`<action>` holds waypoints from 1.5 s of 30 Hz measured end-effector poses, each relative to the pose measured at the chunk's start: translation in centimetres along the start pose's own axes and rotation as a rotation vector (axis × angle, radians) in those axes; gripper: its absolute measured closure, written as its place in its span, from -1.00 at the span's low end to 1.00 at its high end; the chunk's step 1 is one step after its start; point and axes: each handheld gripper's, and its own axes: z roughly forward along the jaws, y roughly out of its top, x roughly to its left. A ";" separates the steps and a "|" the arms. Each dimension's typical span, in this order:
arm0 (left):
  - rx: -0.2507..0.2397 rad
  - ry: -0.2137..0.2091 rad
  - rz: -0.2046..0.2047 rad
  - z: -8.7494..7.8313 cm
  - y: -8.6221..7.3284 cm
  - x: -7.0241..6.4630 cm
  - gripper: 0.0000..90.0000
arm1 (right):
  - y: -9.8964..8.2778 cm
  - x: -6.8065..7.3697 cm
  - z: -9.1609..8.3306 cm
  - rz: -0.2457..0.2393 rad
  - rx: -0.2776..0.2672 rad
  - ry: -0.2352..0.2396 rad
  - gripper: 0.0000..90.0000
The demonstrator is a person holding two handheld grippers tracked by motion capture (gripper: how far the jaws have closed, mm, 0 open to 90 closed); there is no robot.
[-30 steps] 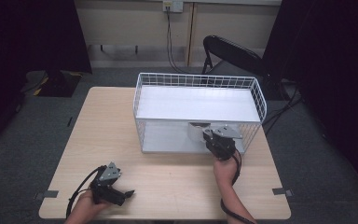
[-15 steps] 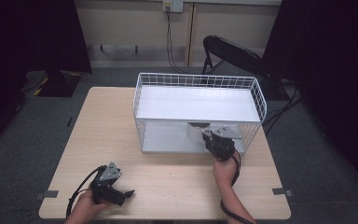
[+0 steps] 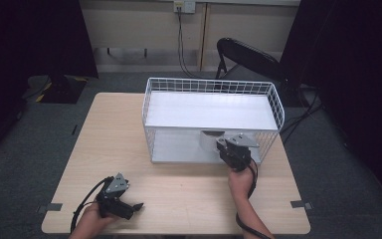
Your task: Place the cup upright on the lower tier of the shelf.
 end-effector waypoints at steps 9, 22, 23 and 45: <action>0.000 0.000 0.000 0.0 0.0 0.0 -1.00 | 0.1 0.0 0.0 -0.006 0.017 -0.001 0.49; 0.000 0.000 0.000 0.0 0.0 0.0 -1.00 | -0.4 -0.4 -0.5 0.002 0.044 0.033 -0.32; -0.001 0.000 0.001 0.0 0.0 0.0 -1.00 | -0.4 -0.4 -0.6 0.000 0.046 0.036 -0.38; 0.000 0.001 0.000 0.0 0.0 0.0 -1.00 | -0.2 -0.3 -2.3 -0.049 0.085 0.081 -0.70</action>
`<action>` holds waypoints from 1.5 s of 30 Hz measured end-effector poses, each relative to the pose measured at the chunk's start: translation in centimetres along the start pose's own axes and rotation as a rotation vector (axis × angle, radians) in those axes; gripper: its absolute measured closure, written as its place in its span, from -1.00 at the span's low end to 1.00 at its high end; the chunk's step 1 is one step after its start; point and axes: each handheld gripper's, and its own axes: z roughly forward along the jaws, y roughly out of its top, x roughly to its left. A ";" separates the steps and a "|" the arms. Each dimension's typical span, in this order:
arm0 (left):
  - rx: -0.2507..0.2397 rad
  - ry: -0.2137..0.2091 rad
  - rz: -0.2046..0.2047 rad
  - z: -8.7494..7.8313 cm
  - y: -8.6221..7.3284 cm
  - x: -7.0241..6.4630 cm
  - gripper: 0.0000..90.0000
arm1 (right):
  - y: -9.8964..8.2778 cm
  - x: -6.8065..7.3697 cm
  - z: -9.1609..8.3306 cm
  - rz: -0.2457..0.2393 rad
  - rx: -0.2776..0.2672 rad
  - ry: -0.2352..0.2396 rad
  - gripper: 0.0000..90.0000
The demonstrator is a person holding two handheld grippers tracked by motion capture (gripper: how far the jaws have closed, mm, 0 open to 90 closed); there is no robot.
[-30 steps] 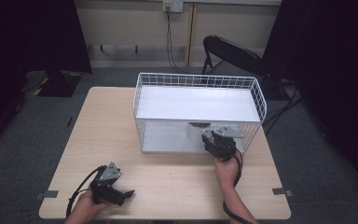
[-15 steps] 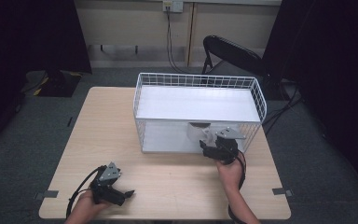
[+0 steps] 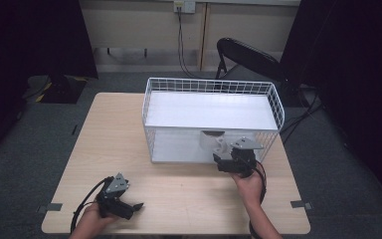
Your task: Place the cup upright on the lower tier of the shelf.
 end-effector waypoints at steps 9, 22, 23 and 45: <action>0.000 0.000 0.000 0.0 0.0 0.0 -1.00 | -0.4 -0.2 -0.6 -0.021 0.023 0.055 -0.70; -0.001 -0.001 0.000 0.0 0.0 0.0 -1.00 | -1.7 -1.4 -2.3 -0.047 0.038 0.076 -0.71; 0.000 -0.001 0.000 0.0 0.0 0.0 -1.00 | -1.8 -1.5 -2.4 -0.045 0.038 0.074 -0.71; -0.001 0.000 0.000 0.0 0.0 0.0 -1.00 | -3.4 -2.2 -4.0 -0.084 0.053 0.118 -0.71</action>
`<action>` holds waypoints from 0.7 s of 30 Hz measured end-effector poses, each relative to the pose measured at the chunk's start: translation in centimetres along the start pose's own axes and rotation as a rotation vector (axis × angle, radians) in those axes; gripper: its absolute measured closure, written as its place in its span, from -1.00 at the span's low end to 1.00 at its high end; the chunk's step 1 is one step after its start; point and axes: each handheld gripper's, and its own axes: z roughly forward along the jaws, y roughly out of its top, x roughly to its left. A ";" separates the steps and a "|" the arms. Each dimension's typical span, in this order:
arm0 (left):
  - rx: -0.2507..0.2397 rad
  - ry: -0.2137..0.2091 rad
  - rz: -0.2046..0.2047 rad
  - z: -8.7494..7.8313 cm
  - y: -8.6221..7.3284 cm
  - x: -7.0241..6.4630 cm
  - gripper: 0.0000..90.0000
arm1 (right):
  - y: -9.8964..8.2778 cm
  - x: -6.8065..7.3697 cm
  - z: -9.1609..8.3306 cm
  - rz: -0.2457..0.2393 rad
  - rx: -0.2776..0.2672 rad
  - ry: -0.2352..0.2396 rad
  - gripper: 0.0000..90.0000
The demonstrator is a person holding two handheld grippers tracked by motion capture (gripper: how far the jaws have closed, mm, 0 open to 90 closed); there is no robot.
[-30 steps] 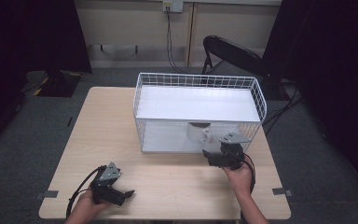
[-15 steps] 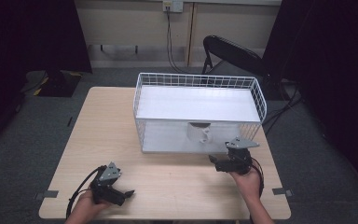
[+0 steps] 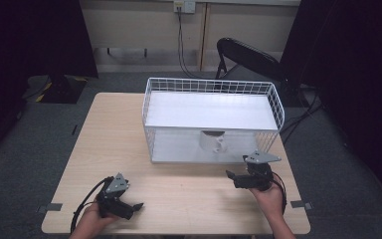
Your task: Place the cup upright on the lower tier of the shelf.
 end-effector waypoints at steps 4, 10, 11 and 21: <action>0.001 0.000 0.000 0.0 0.0 0.0 -1.00 | -0.3 -0.2 -0.3 -0.006 0.002 -0.002 -0.71; -0.001 0.000 0.000 0.0 0.0 0.0 -1.00 | -0.9 -0.6 -0.7 0.007 0.008 0.007 -0.72; 0.000 -0.001 0.001 0.0 0.0 0.0 -1.00 | -1.0 -0.7 -0.8 0.005 0.007 0.004 -0.72; -0.001 0.000 0.001 0.0 0.0 0.0 -1.00 | -1.5 -1.2 -1.4 0.003 0.012 0.007 -0.72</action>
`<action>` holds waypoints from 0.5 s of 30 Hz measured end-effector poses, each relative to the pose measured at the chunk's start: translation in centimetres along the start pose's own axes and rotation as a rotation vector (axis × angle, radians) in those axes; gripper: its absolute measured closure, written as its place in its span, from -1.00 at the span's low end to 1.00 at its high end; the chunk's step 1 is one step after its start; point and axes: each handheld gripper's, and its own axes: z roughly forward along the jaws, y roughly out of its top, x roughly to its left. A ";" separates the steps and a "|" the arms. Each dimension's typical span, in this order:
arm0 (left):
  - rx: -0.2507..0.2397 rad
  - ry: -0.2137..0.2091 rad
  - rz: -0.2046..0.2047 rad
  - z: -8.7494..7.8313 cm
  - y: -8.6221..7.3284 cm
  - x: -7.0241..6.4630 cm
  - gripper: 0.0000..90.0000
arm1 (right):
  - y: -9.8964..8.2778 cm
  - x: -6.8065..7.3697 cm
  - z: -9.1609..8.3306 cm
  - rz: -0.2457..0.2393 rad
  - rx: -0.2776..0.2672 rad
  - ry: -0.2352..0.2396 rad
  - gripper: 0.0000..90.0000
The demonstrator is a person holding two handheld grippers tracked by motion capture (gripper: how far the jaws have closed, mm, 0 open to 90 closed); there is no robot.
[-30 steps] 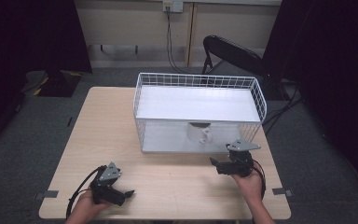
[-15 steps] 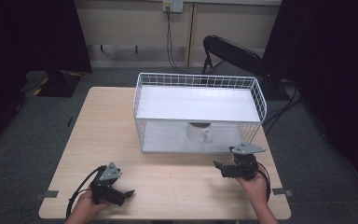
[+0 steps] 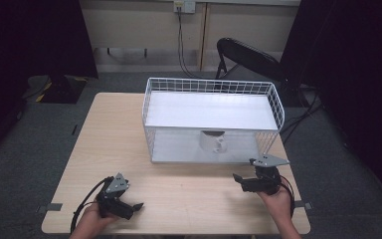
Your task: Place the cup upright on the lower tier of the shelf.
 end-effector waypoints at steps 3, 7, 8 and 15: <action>-0.001 0.000 0.000 0.0 0.0 0.0 -1.00 | -0.2 -0.1 -0.2 0.005 -0.007 0.004 -0.72; 0.000 0.000 0.000 0.0 0.0 0.0 -1.00 | -0.4 -0.2 -0.4 0.005 -0.001 0.011 -0.72; 0.000 0.000 0.000 0.0 0.0 0.0 -1.00 | -0.5 -0.3 -0.4 0.005 0.000 0.014 -0.72; 0.002 0.001 -0.001 0.0 0.0 0.0 -1.00 | -1.1 -0.7 -0.8 0.010 0.000 0.007 -0.72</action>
